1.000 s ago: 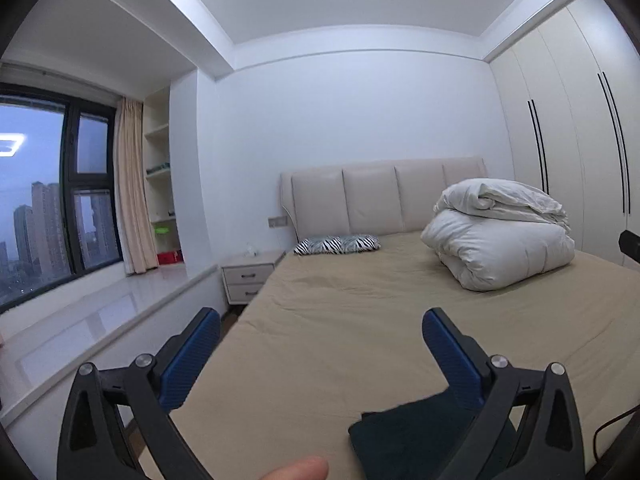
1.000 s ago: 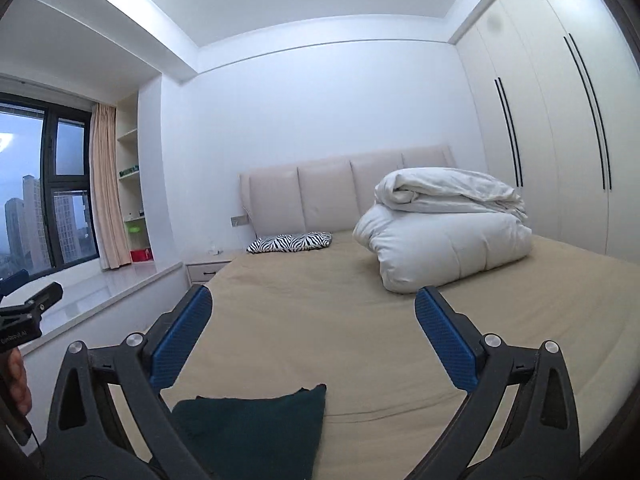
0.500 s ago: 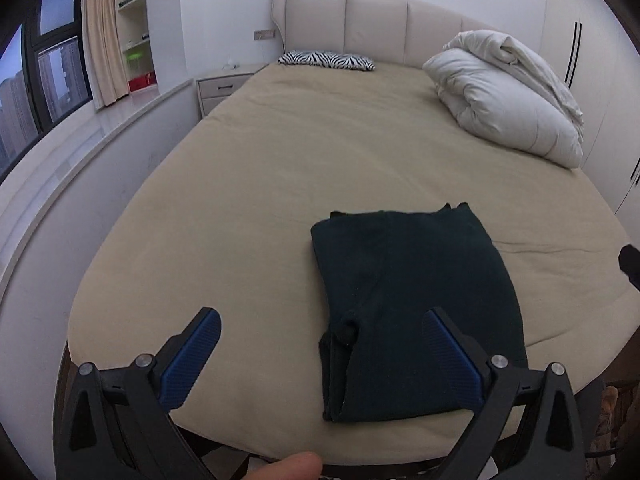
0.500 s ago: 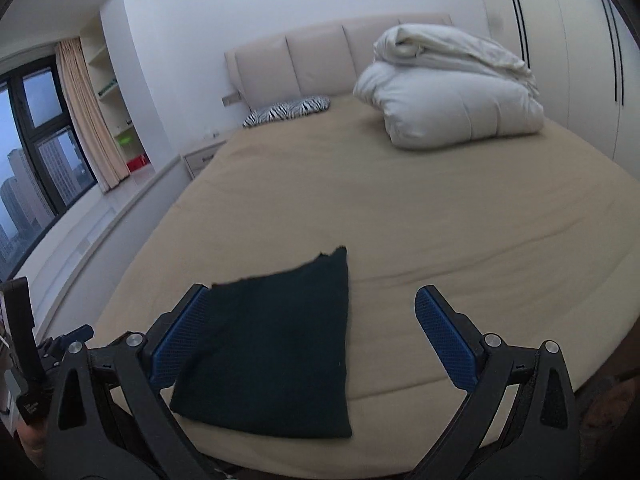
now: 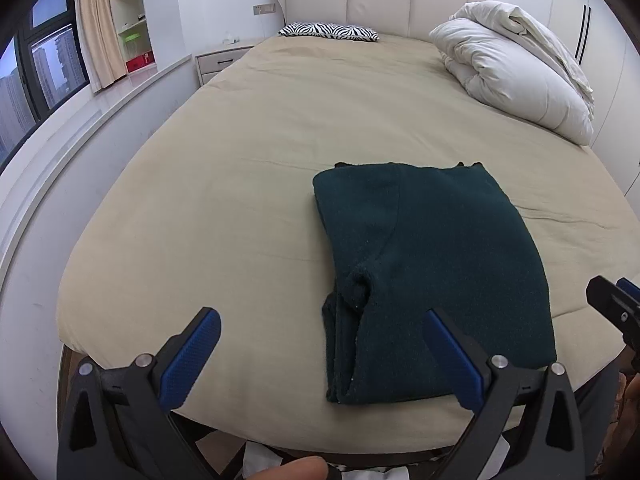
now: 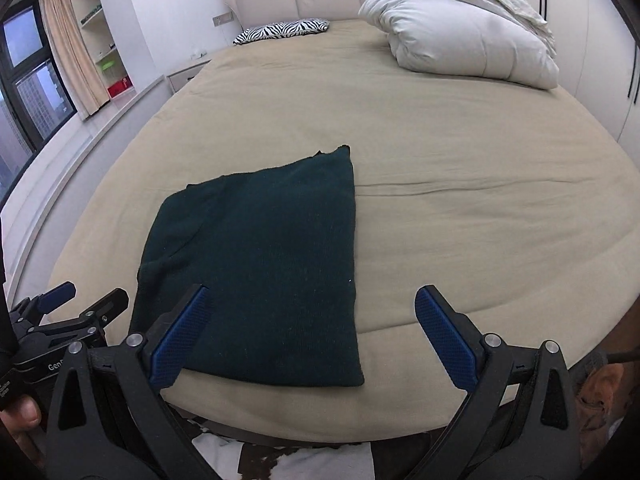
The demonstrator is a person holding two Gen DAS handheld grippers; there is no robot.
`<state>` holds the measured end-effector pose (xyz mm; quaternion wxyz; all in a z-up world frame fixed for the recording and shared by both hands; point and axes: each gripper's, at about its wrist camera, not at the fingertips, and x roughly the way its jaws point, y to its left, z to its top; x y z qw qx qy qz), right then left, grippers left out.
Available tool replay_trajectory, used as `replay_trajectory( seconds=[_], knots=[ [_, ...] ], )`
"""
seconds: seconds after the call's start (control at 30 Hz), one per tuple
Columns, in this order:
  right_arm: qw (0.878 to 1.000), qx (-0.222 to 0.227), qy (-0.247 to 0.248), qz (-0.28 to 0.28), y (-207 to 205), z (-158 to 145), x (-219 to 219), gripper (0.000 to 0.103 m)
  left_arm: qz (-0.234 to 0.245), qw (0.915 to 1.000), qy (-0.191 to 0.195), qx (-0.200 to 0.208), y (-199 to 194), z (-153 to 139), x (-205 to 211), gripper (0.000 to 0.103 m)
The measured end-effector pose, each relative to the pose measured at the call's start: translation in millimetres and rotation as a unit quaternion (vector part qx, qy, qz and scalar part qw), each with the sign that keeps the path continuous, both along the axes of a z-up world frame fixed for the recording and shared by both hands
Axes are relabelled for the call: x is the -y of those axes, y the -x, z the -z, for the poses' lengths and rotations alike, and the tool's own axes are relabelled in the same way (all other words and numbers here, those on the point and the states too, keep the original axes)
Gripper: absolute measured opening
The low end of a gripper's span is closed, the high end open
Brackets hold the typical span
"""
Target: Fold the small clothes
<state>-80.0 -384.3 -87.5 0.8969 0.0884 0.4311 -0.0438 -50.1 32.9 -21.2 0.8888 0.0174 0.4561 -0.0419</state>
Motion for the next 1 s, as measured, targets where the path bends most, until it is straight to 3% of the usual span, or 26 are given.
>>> replay_trajectory(
  seconds=[1.0],
  knots=[
    [1.0,-0.013,-0.004,-0.006,6.6,-9.6,-12.7,0.103,-0.002,1.0,-0.001,-0.006,0.7,3.6,-7.8,0.103]
  ],
)
